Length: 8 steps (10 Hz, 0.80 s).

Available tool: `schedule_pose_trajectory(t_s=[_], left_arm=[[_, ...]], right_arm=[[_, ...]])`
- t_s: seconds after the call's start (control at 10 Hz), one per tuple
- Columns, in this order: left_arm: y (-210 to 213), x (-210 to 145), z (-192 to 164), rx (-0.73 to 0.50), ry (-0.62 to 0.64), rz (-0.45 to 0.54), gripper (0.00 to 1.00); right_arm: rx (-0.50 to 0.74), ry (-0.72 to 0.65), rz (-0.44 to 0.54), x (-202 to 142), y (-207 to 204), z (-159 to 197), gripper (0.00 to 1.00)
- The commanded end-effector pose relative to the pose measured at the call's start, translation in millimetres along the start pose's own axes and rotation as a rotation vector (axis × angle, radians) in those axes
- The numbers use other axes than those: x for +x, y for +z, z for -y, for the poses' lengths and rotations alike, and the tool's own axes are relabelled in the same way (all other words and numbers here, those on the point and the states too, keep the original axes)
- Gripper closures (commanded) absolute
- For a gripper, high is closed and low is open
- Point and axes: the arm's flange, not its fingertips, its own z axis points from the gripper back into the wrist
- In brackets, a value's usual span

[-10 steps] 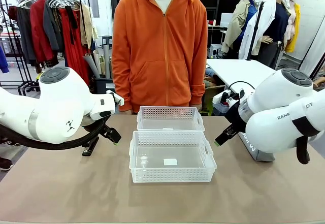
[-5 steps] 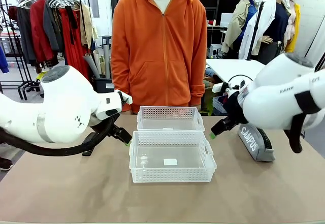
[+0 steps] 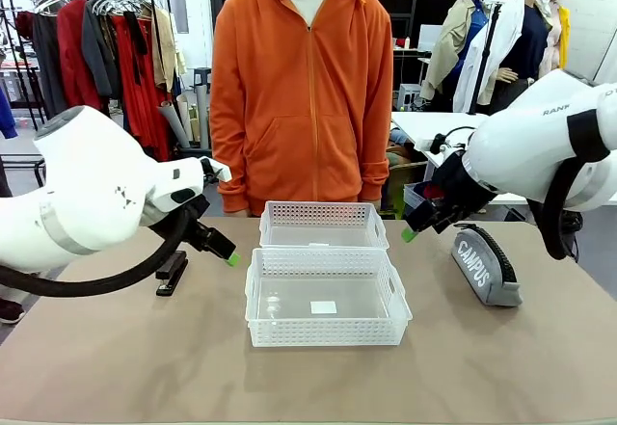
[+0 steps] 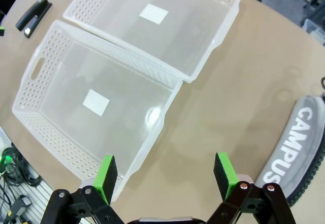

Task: Distribute items into two baskets.
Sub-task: Pick up the Pencil pouch that the person points to.

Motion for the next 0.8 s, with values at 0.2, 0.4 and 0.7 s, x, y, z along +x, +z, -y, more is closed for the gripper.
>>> schedule_pose_trajectory(t_s=[0.2, 0.4, 0.7], left_arm=[[-6.9, 3.7, 10.0, 0.023, 0.001, -0.003, 0.00], [-6.9, 3.7, 10.0, 0.023, 0.001, -0.003, 0.00], [-17.6, 6.0, 3.6, 0.044, -0.048, -0.137, 0.00]], right_arm=[[-0.010, 0.011, -0.009, -3.2, -1.2, -5.5, 0.00], [-0.010, 0.011, -0.009, -3.2, -1.2, -5.5, 0.00], [0.057, -0.028, -0.016, 5.4, -2.5, -3.0, 0.00]])
